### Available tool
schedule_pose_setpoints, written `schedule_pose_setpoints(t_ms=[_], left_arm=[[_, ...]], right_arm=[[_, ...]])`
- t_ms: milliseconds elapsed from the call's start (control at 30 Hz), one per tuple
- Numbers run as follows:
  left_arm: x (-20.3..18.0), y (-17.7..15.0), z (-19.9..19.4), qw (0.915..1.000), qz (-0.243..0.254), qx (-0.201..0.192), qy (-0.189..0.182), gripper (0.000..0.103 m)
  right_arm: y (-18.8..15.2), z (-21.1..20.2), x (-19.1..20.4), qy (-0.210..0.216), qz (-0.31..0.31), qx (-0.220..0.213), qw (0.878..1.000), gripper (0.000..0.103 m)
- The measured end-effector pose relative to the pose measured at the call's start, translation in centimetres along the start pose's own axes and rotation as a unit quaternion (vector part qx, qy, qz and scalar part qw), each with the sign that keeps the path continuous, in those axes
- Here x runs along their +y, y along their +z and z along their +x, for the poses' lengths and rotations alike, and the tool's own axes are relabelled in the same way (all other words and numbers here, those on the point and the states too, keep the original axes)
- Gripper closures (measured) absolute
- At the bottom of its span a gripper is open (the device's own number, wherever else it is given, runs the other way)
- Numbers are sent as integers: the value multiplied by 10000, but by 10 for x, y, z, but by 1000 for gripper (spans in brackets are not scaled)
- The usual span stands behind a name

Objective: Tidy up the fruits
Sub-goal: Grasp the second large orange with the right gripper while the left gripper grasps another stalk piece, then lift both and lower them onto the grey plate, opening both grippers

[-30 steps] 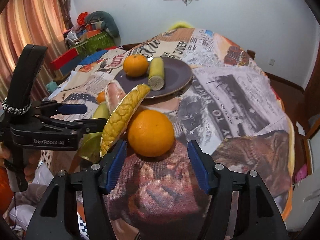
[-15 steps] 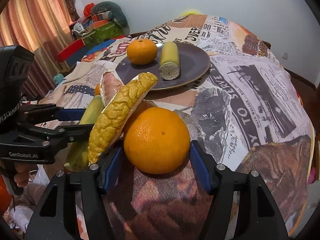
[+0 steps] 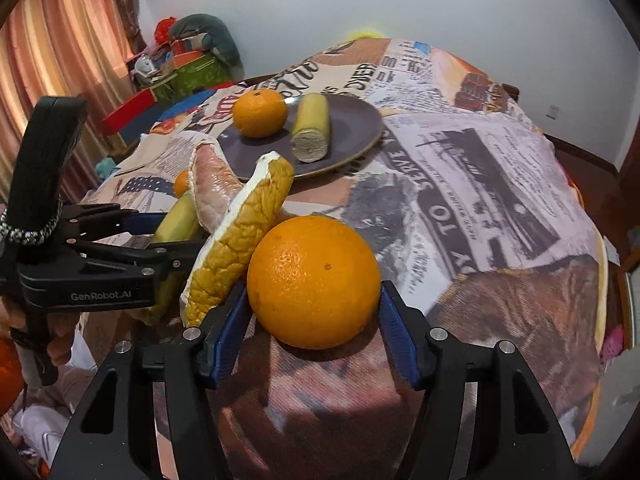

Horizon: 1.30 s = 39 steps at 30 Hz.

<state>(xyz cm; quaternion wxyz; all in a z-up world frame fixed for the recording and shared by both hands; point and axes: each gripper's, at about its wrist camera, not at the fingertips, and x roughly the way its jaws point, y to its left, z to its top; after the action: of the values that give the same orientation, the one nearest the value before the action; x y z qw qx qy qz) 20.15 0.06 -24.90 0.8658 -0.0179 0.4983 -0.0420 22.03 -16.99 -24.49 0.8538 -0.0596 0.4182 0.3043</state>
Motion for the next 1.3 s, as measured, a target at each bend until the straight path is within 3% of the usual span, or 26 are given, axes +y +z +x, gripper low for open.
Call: schedule_pose_setpoints(t_ms=[200,467,733,933,1300], left_arm=[[11,-12,-18,9997,132,79,-166,62],[13,-18,-16,9993,207,248,-163,65],[13,-20,-18,9998,148,96,-62,65],[24,-17,-41,9997,-64,-193,-103,65],[36,30,-89,9934,-233,-1098,-239,66]], right_arm=[[-1,-12,-7,-45,118,-98,9999,44],[3,-17,-6,-112,101,-219,9996,44],[10,-25,-4,-131,130,-343,9992,44],[21,-30,-2,-154,87,-484,9987,44],[54,-33,-3,-260,23,-831,9962,44]])
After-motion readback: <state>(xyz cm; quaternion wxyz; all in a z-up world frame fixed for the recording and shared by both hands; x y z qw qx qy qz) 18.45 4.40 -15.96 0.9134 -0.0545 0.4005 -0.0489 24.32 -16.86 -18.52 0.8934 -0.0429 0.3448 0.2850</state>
